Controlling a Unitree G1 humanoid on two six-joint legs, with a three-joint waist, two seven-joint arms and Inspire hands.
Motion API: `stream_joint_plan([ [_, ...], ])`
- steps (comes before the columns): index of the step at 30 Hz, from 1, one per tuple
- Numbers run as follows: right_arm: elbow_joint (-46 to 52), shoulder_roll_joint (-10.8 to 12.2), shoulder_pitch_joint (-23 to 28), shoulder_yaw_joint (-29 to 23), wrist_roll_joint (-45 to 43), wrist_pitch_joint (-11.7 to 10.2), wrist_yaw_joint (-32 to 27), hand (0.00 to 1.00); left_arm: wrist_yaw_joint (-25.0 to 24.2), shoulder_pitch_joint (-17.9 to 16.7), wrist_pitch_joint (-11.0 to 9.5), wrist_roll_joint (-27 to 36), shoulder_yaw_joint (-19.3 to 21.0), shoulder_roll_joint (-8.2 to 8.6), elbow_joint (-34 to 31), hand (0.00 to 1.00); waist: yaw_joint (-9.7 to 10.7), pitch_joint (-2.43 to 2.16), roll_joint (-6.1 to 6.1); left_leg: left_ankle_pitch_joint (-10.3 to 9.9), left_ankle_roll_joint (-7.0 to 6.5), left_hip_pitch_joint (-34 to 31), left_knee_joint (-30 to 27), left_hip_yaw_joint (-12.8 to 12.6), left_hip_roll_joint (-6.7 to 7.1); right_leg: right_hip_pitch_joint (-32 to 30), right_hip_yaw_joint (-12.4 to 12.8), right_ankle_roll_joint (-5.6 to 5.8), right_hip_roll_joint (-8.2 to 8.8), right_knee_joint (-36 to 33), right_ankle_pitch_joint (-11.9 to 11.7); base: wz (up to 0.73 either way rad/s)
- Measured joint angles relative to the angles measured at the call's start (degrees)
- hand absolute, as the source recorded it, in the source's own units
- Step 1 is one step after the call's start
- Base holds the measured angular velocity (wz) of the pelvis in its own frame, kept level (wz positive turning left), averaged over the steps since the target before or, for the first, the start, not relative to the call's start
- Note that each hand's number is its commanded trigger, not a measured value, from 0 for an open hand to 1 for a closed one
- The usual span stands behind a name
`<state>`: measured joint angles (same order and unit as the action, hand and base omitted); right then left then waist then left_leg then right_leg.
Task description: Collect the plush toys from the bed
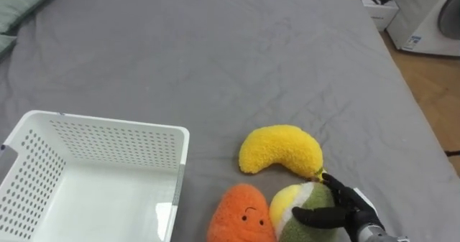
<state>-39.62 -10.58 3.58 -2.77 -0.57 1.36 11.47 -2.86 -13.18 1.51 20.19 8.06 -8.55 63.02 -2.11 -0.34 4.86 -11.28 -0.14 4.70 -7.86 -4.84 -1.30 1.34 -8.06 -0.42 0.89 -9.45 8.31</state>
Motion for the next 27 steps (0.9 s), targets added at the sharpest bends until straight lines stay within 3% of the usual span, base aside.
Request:
stream_joint_plan([
  [1,-0.7,-0.3,-0.2,0.3,0.0,0.0,0.1,1.00,0.0,0.0,0.0,0.0,0.0,-0.05,0.0,0.00,0.0,-0.03,0.09,0.0,0.00,0.0,0.0,0.0,0.00,0.0,0.0,0.00,0.00,0.0,0.0,0.00],
  [9,-4.0,-1.9,-1.3,1.3,-0.3,1.2,1.9,1.00,0.0,0.1,0.4,0.1,0.0,-0.47,0.0,0.00,-0.1,0.14,0.56,0.0,0.01,0.1,-0.4,0.3,-0.02,0.3,0.0,-0.04,-0.06,-0.1,0.0,0.00],
  [21,-3.9,-2.1,-1.6,2.8,-8.5,1.3,2.4,1.00,0.0,1.2,0.6,0.0,-1.5,-0.46,-0.1,0.00,-1.3,0.75,-0.12,0.0,0.01,-0.1,-0.3,0.3,-0.02,0.1,-0.3,-0.06,-0.02,-0.1,0.0,0.00],
  [27,-1.9,-2.1,-2.4,2.7,-9.4,1.3,2.4,1.00,0.0,1.3,0.6,0.4,-1.5,-0.40,0.1,0.00,-1.1,0.60,0.12,0.0,0.00,-0.1,-0.2,0.4,0.00,0.3,-0.3,-0.06,0.03,0.0,0.0,0.00],
])
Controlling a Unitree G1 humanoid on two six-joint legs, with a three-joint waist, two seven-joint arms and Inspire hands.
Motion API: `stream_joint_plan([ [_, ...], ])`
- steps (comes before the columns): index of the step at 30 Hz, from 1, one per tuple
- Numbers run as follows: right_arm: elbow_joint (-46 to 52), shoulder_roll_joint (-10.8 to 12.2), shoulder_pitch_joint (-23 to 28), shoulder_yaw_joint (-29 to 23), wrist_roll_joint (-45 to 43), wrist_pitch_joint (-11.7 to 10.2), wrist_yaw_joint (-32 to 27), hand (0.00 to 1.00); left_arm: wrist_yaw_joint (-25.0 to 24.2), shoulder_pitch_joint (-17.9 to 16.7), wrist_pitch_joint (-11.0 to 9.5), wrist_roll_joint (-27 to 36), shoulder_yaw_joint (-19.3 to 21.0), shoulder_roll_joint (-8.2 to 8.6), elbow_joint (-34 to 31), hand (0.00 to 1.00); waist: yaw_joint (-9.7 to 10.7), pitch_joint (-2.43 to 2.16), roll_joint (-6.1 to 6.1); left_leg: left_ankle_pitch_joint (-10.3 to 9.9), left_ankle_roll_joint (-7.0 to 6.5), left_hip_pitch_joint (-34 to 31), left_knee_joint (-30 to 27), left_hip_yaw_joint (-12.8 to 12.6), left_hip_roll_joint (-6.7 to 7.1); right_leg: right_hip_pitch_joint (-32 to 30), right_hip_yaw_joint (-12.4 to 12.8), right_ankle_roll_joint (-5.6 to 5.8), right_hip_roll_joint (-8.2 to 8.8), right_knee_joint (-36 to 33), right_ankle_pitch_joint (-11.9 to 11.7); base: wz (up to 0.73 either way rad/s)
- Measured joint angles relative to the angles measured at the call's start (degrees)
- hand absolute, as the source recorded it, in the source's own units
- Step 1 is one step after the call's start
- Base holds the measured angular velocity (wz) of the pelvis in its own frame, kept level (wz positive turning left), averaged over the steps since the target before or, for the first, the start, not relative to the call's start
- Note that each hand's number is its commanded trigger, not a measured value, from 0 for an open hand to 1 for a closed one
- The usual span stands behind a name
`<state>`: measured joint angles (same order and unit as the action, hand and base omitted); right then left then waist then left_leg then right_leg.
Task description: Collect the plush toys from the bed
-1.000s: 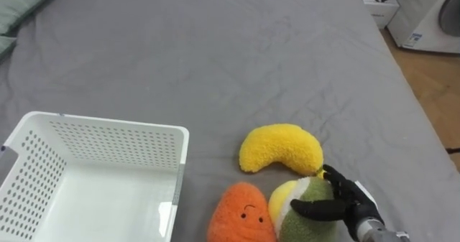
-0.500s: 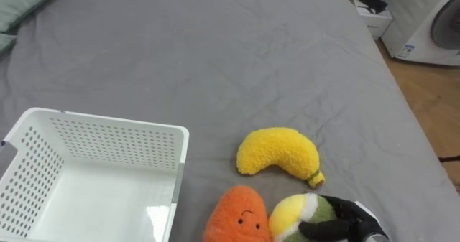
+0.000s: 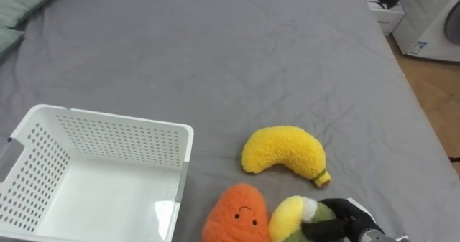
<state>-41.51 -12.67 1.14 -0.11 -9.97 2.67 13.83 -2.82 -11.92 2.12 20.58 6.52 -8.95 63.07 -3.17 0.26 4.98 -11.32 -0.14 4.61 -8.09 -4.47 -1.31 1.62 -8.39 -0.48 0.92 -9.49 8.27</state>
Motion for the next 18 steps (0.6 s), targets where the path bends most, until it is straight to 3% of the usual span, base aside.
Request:
stream_joint_plan([
  [5,6.2,0.0,0.4,-0.3,-2.1,2.2,-0.5,1.00,0.0,0.2,0.1,-0.2,0.1,0.15,0.4,0.00,0.4,0.26,-0.48,0.0,0.00,0.0,-0.1,0.0,0.02,0.0,0.2,0.00,0.03,-0.1,0.0,-0.01],
  [9,18.1,0.1,0.8,-2.1,-4.0,2.3,-1.7,1.00,0.0,0.3,0.1,-0.3,0.1,0.75,1.3,0.00,1.7,-0.13,-1.46,0.0,-0.01,-0.1,0.0,-0.4,0.02,-0.4,0.6,0.00,-0.07,-0.2,0.0,-0.05],
  [14,31.1,0.0,1.5,-5.4,-4.0,2.4,-3.7,1.00,0.0,-0.1,0.1,-0.4,0.8,0.83,1.0,0.00,2.2,-0.43,-1.05,0.0,-0.01,0.0,-0.1,-0.4,0.02,-0.2,0.4,0.00,-0.03,-0.1,0.0,0.00],
  [18,34.9,0.1,1.6,-6.2,-4.1,2.5,-5.4,1.00,0.1,-0.5,0.1,-0.4,1.2,0.40,1.0,0.00,3.1,-0.56,-0.32,0.0,-0.01,0.2,-0.3,-0.2,0.04,0.3,0.4,0.00,0.05,-0.1,0.0,0.04],
])
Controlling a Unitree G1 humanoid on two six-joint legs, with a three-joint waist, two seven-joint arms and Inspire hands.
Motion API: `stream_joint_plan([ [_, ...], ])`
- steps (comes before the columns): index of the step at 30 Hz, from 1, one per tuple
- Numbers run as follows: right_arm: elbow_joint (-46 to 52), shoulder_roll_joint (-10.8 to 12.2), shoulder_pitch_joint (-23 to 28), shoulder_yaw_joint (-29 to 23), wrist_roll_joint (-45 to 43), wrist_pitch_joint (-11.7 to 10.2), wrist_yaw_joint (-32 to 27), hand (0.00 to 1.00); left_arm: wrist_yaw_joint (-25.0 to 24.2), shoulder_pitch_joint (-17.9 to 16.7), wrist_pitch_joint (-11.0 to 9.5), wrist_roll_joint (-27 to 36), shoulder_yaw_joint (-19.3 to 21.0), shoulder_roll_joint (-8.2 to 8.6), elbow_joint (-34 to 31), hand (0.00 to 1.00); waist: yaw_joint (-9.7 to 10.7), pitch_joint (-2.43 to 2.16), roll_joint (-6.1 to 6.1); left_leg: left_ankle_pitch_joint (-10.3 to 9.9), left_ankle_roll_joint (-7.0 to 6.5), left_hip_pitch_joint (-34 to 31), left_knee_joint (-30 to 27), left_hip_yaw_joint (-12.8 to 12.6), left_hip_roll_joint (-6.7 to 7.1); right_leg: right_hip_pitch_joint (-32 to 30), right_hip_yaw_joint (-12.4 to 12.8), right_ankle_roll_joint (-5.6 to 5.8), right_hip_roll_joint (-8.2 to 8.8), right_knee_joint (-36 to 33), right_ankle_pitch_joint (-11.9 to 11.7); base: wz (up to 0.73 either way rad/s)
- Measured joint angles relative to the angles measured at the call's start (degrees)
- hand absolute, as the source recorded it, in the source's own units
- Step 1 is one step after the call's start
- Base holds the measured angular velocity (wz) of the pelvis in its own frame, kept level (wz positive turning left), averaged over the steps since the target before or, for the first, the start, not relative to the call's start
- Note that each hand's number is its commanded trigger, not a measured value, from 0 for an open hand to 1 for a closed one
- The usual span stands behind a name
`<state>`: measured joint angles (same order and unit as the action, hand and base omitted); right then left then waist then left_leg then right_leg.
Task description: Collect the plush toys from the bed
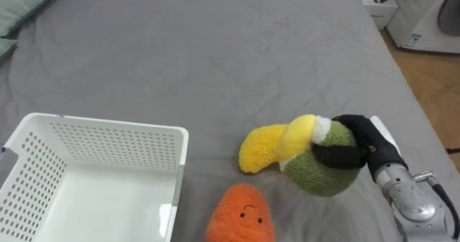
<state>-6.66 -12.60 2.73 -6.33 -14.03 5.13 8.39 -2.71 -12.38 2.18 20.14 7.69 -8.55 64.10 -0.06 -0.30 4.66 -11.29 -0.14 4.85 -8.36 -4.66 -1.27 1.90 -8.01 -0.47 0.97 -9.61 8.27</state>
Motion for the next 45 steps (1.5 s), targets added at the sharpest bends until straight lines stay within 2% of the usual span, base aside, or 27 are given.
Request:
stream_joint_plan([
  [3,2.9,0.0,0.2,-1.0,0.1,1.1,-0.2,1.00,0.1,-0.1,-0.1,-0.2,0.3,-0.04,0.0,0.00,0.4,0.07,0.18,0.0,0.00,-0.1,-0.1,0.0,0.00,-0.1,0.0,0.01,0.01,-0.1,0.0,0.00],
  [10,8.1,0.0,0.2,-3.8,0.2,1.2,-2.7,1.00,0.1,-0.4,-0.1,-0.7,0.6,-0.12,-0.1,0.00,1.0,0.04,0.25,0.0,0.00,-0.1,-0.1,-0.1,-0.06,-0.1,0.0,-0.03,-0.07,-0.1,0.0,0.00],
  [16,8.1,0.0,0.2,-3.8,0.9,1.3,-2.9,1.00,0.1,-0.4,-0.1,-0.7,0.6,-0.13,0.0,0.00,1.1,0.04,0.27,0.0,0.00,-0.3,0.1,-0.5,-0.06,-0.5,0.1,-0.03,-0.10,-0.2,0.0,-0.03],
  [20,10.7,0.0,0.2,-3.3,4.9,1.9,-2.9,1.00,1.0,-0.4,-0.6,-0.3,0.2,-0.07,0.0,0.00,1.0,0.18,0.48,0.0,0.00,-0.4,0.2,-0.8,-0.08,-0.8,0.2,-0.03,-0.12,-0.2,0.0,-0.03],
  [27,13.9,0.0,0.0,-2.2,5.2,1.9,-2.8,1.00,1.7,-0.2,-1.7,-0.3,-1.0,0.07,-0.1,0.00,-0.5,0.23,0.48,0.0,0.00,-0.2,0.7,-0.8,-0.10,-0.9,0.1,-0.02,-0.16,-0.1,0.0,0.00],
  [32,13.9,0.0,-0.1,-0.4,7.4,1.9,-1.7,1.00,1.6,0.2,-2.6,-0.3,-2.2,0.19,0.1,0.00,-1.6,0.53,0.11,0.0,0.00,-0.5,0.7,-0.2,-0.08,-0.9,-0.5,-0.03,-0.09,-0.1,0.0,0.05],
  [34,13.9,0.0,-0.2,0.4,7.7,1.9,-1.6,1.00,1.6,0.4,-2.6,-0.3,-2.4,0.20,0.0,0.00,-2.0,0.52,0.11,0.0,0.00,-0.6,0.7,-0.2,-0.09,-0.9,-0.6,-0.03,-0.10,-0.1,0.0,0.05],
  [39,15.0,0.1,-0.6,2.1,14.5,1.9,-1.4,1.00,1.6,0.5,-3.6,-0.2,-2.2,0.62,0.0,0.00,-3.6,0.46,0.21,0.0,0.00,-0.7,0.7,-0.1,-0.08,-0.9,-0.8,-0.03,-0.07,-0.1,0.0,0.00],
  [45,17.0,0.1,-3.0,3.0,15.9,1.9,-0.2,1.00,1.5,0.6,-3.9,-0.3,-2.2,0.79,0.0,0.00,-4.1,0.43,0.09,0.0,0.00,-1.1,0.6,0.3,-0.08,-1.0,-1.3,-0.03,0.00,0.0,0.0,0.04],
])
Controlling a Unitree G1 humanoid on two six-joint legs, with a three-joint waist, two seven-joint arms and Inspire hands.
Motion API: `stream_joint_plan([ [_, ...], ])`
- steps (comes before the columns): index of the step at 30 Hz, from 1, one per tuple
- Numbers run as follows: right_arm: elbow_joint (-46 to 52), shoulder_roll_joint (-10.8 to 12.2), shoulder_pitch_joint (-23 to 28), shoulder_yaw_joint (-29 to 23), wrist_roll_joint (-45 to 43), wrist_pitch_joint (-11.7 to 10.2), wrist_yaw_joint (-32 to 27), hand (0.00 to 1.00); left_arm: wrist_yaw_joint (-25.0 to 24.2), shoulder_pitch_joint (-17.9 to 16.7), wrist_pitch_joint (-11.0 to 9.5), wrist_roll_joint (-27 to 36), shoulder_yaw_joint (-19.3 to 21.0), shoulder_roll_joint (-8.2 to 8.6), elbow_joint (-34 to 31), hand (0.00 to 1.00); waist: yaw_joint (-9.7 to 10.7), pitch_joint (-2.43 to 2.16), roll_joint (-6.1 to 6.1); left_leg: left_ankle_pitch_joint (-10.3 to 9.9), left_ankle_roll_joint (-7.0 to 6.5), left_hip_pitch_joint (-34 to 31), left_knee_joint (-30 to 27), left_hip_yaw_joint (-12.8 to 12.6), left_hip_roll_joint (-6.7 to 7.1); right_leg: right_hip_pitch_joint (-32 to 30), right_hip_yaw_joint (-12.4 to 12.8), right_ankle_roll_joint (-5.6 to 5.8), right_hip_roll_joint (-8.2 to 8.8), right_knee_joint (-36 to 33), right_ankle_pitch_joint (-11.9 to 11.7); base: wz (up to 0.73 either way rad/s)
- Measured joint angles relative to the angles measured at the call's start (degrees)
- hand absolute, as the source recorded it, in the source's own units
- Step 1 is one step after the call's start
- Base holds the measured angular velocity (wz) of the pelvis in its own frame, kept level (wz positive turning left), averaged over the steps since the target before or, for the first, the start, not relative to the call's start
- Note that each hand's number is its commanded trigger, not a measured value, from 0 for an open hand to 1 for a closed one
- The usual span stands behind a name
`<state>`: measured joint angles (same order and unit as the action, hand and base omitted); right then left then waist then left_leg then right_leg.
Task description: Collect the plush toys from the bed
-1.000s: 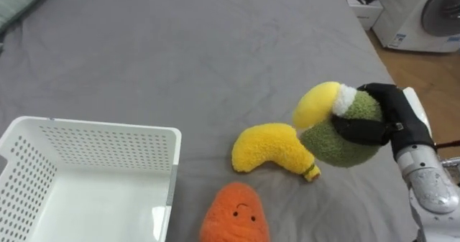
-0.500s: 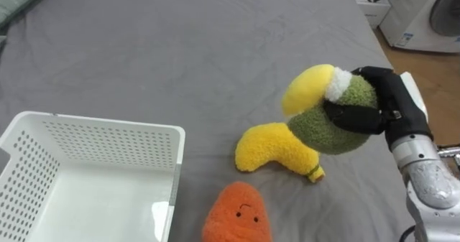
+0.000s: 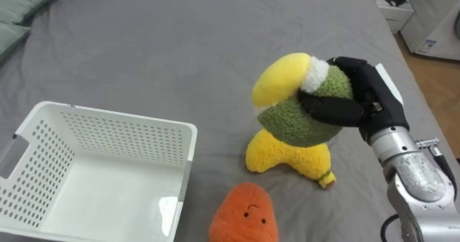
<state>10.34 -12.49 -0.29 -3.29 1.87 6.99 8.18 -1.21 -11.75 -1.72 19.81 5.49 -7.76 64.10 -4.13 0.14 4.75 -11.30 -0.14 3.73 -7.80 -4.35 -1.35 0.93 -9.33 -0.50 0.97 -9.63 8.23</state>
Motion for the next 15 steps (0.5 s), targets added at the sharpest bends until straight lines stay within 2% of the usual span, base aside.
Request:
stream_joint_plan([
  [12,1.4,0.5,-1.1,8.3,-0.5,0.0,4.1,1.00,-0.2,1.1,-0.2,-0.2,-1.3,-0.06,0.0,0.00,-2.6,-0.08,0.10,0.0,0.00,-0.1,0.0,0.6,0.01,0.2,-0.5,-0.02,0.09,-0.1,0.0,0.01],
  [15,1.8,0.8,-1.6,9.1,-2.6,0.1,5.3,1.00,-0.2,1.4,-0.3,-0.2,-1.3,0.16,0.0,0.00,-3.3,0.16,0.29,0.0,0.00,-0.2,0.1,1.4,0.07,0.5,-1.2,-0.01,0.19,-0.1,0.0,0.11],
])
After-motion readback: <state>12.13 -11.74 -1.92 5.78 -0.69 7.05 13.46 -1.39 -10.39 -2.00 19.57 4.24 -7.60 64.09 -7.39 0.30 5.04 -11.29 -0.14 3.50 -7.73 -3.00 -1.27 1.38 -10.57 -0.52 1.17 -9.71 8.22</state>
